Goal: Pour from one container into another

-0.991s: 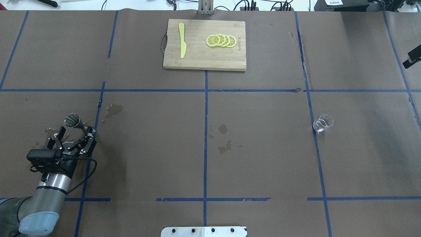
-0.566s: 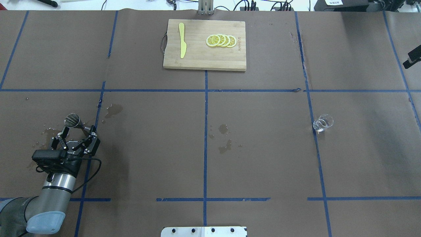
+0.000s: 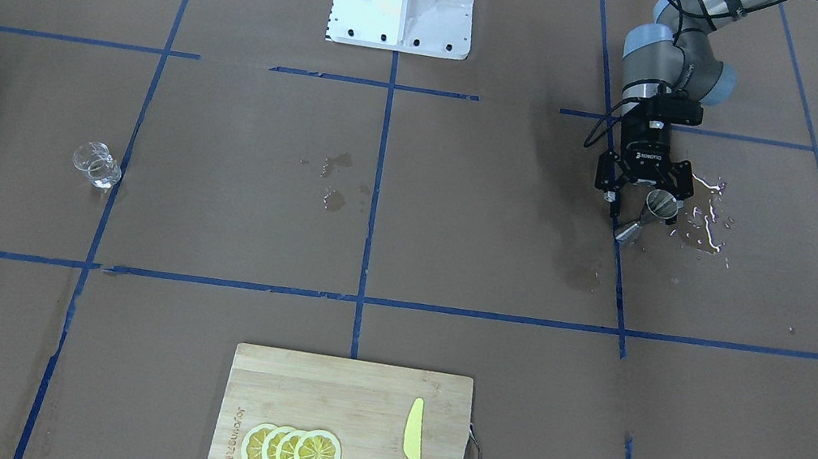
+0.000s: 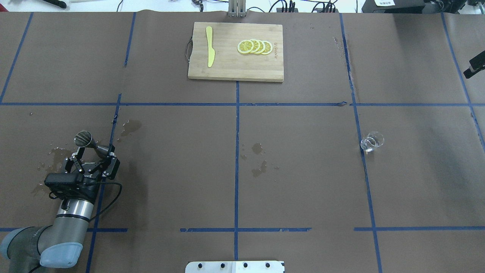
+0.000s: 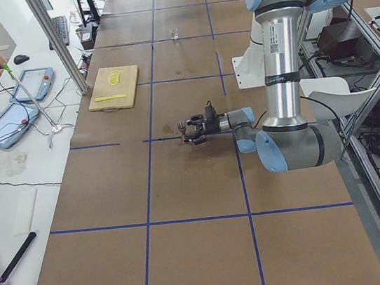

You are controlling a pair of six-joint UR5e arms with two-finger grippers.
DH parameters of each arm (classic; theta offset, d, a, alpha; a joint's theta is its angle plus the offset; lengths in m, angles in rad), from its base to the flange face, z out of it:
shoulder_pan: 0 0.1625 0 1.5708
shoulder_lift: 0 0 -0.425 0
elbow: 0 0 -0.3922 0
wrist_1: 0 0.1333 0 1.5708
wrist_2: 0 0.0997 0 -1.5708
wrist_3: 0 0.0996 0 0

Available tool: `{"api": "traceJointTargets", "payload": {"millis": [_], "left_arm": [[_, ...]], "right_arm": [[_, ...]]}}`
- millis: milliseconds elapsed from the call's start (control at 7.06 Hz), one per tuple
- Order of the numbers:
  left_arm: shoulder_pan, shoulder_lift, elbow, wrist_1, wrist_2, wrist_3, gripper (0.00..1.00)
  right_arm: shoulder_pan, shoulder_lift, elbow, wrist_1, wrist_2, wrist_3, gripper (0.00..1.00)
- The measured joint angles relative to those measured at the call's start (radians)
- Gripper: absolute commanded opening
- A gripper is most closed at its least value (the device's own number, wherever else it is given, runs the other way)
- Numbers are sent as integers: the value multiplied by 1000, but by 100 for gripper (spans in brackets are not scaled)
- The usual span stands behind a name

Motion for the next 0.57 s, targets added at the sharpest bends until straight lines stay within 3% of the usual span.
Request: {"api": "traceJointTargets", "payload": {"millis": [283, 425, 566], "left_arm": [[-9, 0, 3, 0, 0, -3, 90], [-16, 1, 5, 0, 0, -5, 84], [-20, 0, 8, 0, -1, -6, 72]], "right_arm": [[0, 4, 0, 0, -1, 0, 100], [-1, 5, 0, 0, -1, 0, 100], [-1, 6, 0, 0, -1, 0, 100]]}}
